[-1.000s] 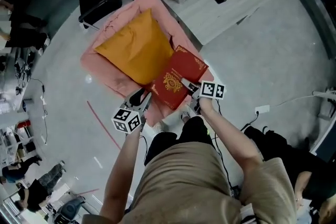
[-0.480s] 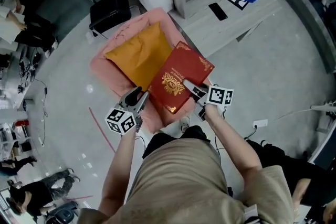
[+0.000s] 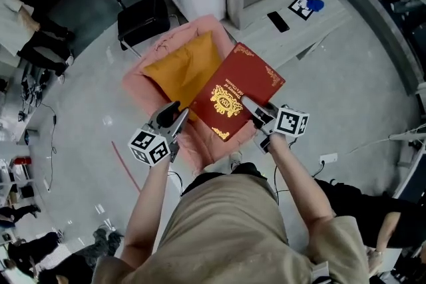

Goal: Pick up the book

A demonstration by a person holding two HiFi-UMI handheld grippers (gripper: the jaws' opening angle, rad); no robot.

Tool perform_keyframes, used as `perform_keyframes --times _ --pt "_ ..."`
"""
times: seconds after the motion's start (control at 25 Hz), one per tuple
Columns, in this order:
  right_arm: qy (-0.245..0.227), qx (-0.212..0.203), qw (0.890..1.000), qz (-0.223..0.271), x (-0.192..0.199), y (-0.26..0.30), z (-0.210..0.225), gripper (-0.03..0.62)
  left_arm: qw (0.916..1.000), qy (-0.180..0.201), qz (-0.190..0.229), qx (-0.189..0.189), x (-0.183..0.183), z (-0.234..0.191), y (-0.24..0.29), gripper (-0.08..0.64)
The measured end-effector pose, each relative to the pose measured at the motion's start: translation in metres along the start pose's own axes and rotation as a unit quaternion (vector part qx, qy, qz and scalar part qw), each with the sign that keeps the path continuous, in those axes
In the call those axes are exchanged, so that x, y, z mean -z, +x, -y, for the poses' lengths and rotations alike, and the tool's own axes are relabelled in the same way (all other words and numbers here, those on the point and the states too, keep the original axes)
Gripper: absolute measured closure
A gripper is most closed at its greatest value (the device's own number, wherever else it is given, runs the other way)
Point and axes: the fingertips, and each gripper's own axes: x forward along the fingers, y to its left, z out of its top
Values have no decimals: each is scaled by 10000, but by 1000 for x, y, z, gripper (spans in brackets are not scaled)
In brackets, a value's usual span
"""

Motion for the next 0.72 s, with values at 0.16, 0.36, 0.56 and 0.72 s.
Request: perform_keyframes --times 0.16,0.36,0.56,0.72 --pt "-45 55 9996 274 10 -8 -15 357 9997 180 104 118 -6 -6 -25 414" --pt "-119 168 9981 579 14 -6 -41 357 9990 321 235 221 -23 -30 -59 414" --pt "-235 350 9956 834 20 -15 -59 357 9988 278 338 215 -29 -59 -91 414" --pt "-387 656 9920 1008 24 -28 -58 357 9987 278 400 141 -30 -84 -111 414"
